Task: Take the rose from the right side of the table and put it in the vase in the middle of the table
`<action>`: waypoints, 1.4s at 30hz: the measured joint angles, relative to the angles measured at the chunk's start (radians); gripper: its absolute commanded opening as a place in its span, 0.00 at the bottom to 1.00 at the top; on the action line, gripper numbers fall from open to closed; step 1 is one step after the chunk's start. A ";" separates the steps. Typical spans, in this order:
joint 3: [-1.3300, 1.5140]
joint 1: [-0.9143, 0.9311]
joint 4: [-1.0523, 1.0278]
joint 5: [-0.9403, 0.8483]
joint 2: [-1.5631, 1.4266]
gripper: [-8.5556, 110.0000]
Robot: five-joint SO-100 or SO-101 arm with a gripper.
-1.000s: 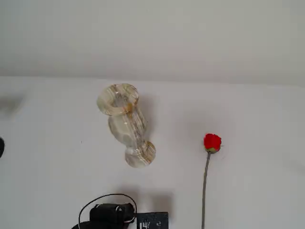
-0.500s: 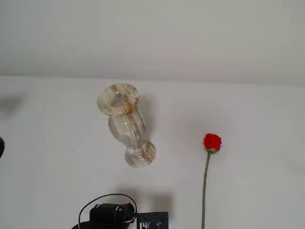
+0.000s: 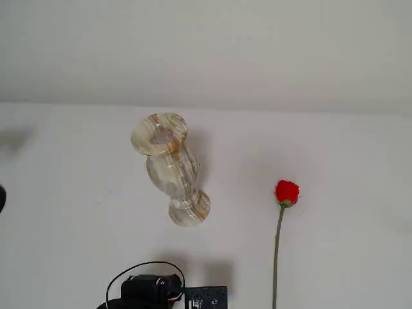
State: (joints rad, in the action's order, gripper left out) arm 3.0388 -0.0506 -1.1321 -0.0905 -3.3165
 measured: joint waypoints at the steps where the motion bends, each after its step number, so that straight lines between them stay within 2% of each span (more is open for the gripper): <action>1: 0.000 0.000 0.000 0.000 0.000 0.07; 23: 0.009 -0.063 0.014 -0.064 -0.002 0.07; 26: 0.061 -0.043 0.140 -0.064 0.000 0.24; 35: 0.060 0.077 0.672 0.055 0.038 0.46; 39: -0.130 0.140 0.678 0.227 0.258 0.58; 42: -0.474 0.183 0.560 0.411 0.629 0.59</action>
State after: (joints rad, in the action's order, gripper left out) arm 2.5648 0.1319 -0.5722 0.3206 -2.6875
